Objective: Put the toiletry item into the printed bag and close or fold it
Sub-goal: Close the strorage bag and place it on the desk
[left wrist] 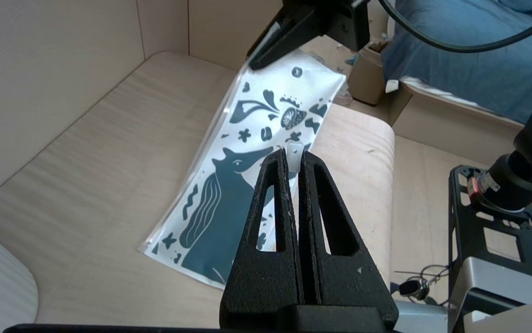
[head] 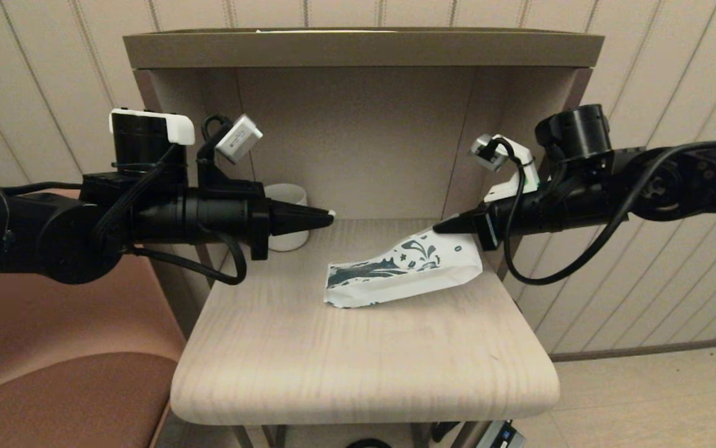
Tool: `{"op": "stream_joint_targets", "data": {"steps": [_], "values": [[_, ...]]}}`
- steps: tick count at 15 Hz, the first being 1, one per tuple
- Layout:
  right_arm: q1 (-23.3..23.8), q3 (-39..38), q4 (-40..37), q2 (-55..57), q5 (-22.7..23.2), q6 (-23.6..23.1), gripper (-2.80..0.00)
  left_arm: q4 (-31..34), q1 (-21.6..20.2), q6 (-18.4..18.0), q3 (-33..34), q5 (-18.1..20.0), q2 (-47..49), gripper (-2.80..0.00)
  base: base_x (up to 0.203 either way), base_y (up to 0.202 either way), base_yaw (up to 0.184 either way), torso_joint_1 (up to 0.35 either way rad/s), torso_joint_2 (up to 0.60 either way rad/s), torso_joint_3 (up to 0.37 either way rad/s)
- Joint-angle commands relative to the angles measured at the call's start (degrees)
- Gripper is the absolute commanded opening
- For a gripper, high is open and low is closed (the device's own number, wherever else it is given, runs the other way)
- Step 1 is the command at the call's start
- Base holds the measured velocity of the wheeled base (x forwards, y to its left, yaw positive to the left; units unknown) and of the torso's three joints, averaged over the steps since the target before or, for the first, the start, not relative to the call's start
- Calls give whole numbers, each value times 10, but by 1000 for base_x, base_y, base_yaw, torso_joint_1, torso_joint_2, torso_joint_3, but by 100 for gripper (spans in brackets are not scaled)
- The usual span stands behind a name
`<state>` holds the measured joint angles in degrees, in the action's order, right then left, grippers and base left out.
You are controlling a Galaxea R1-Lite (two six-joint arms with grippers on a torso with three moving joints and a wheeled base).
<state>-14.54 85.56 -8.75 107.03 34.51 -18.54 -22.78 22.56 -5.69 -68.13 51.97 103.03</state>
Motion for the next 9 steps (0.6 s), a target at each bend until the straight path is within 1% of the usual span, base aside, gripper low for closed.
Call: {"op": "stream_joint_targets", "data": {"steps": [1, 2, 3, 5, 9], "values": [[-2, 1, -2, 1, 2, -1, -280, -2, 0, 0, 1, 3, -1, -280, 0, 0, 0, 0, 0, 0], [-3, 2, -4, 0, 2, 0, -280, -2, 0, 0, 1, 3, -1, -280, 0, 0, 0, 0, 0, 0], [-3, -6, -2, -1, -3, -2, 0, -2, 0, 0, 1, 3, -1, -280, 0, 0, 0, 0, 0, 0], [-13, -6, -1, -3, -20, -3, 0, -2, 0, 0, 1, 3, -2, -280, 0, 0, 0, 0, 0, 0], [-13, -5, 0, -2, -21, -4, 0, -2, 0, -1, 3, 3, -4, -280, 0, 0, 0, 0, 0, 0]]}}
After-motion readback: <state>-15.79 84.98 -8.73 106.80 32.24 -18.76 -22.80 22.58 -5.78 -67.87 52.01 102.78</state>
